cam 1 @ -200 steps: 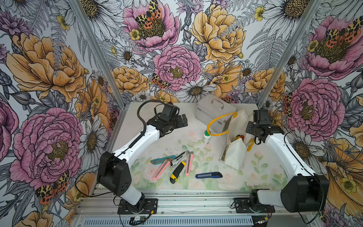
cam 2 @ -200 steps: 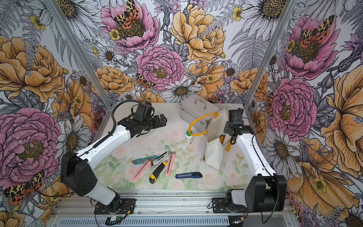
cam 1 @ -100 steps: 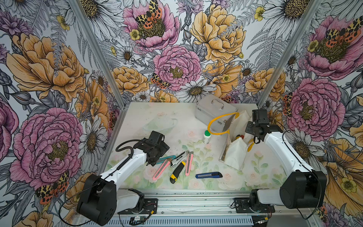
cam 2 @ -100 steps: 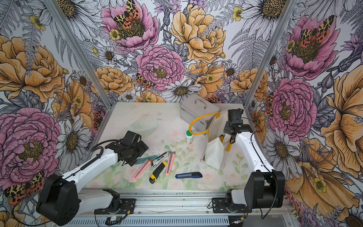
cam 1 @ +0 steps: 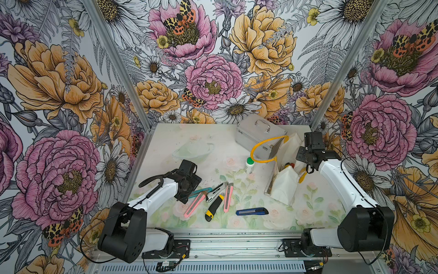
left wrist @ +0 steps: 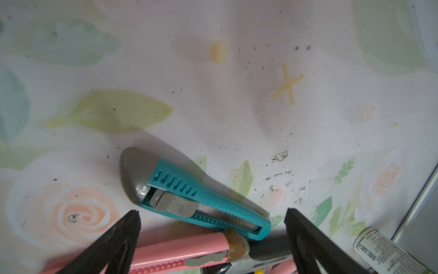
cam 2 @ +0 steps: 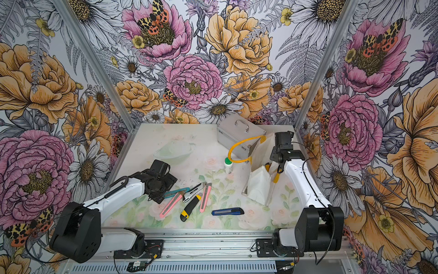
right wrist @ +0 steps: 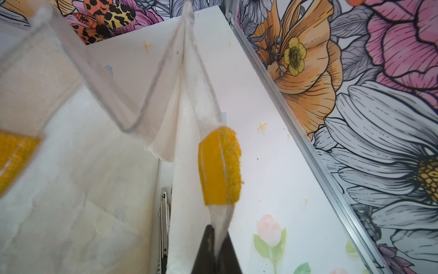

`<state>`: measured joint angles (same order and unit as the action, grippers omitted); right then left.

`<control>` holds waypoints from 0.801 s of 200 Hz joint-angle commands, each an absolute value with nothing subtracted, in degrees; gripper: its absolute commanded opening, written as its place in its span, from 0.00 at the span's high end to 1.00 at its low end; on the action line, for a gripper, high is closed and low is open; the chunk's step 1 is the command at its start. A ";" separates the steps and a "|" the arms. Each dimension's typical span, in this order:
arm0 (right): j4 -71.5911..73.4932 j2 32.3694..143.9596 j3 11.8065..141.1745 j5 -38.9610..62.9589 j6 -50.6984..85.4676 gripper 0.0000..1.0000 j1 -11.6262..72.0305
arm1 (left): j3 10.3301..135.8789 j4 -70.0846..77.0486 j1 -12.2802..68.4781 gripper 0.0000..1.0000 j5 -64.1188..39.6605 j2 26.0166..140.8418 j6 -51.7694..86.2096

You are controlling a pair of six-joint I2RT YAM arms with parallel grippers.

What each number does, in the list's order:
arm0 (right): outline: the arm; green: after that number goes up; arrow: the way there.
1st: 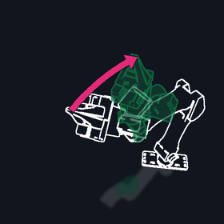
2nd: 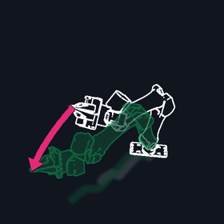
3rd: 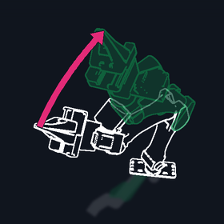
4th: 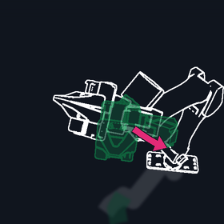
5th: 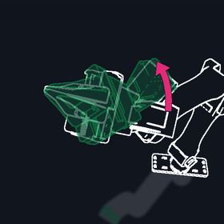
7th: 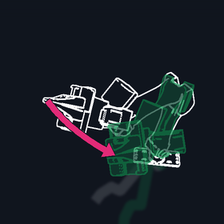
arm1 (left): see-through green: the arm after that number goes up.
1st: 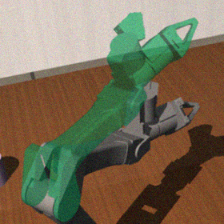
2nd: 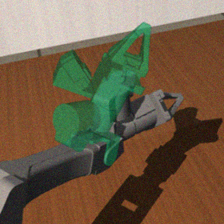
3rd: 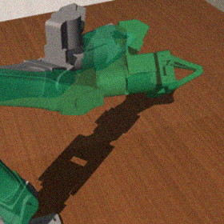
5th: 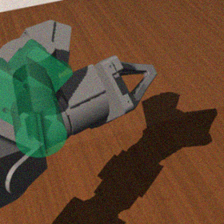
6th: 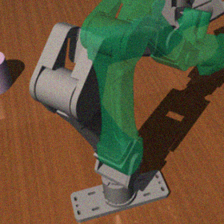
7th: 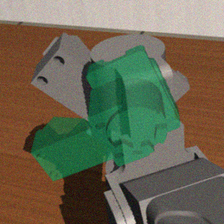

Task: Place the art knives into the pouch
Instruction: Adjust the utility knife at the center of the board.

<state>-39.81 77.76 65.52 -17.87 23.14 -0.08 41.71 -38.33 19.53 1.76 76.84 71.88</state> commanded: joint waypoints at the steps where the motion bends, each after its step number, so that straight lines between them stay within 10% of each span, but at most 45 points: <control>1: -38.72 76.86 65.75 -19.99 23.99 1.00 -0.42 | 42.14 -36.33 18.30 0.03 0.45 79.52 71.43; 95: -38.81 76.14 65.85 -21.16 23.55 1.00 -0.52 | 59.42 -32.44 19.50 0.11 3.39 98.70 59.16; 160: -38.92 74.27 65.39 -22.19 23.01 1.00 -0.73 | 70.37 -35.48 23.16 0.33 3.19 110.66 47.53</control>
<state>-39.97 75.92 65.52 -19.94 23.07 -0.10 69.36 -33.01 21.56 2.20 107.90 53.49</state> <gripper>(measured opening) 0.066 0.675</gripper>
